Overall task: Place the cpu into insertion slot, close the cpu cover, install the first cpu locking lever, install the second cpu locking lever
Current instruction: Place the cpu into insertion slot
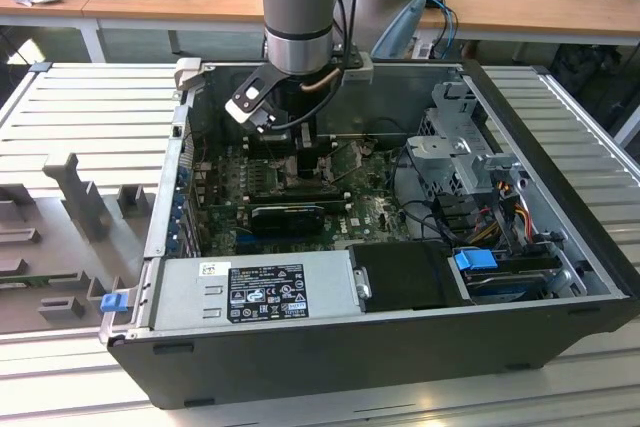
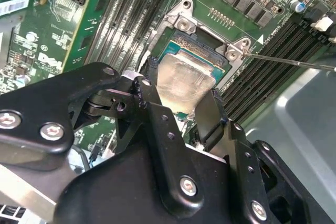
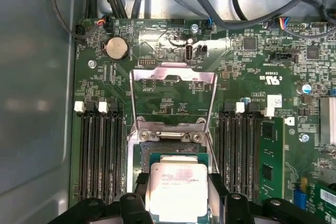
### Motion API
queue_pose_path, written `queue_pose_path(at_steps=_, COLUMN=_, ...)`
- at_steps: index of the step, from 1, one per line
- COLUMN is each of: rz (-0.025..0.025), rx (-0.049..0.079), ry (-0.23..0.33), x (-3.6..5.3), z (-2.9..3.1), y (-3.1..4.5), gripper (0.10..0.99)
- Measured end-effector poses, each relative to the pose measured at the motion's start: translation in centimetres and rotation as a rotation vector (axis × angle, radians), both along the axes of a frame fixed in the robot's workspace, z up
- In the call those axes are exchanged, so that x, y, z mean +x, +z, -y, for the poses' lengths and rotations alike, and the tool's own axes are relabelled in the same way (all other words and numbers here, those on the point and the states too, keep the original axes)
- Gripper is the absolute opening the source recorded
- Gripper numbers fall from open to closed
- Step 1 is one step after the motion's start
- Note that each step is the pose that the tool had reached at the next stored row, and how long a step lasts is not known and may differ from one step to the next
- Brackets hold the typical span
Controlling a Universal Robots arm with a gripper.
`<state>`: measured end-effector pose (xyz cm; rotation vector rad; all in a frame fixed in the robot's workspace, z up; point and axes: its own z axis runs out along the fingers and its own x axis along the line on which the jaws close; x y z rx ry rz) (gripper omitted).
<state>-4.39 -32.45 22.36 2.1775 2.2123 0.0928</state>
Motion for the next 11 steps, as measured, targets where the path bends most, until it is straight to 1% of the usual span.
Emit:
queue_pose_path(at_steps=4, rz=0.0000, rx=0.000, ry=0.000, x=0.00, z=-0.14, y=-0.51, gripper=0.529)
queue_pose_path(at_steps=6, rz=0.0000, rx=0.000, ry=0.000, x=0.00, z=-0.25, y=-0.91, gripper=0.529)
queue_pose_path(at_steps=11, rz=-0.0002, rx=0.000, ry=-0.002, x=0.01, z=-0.43, y=-1.27, gripper=0.529)
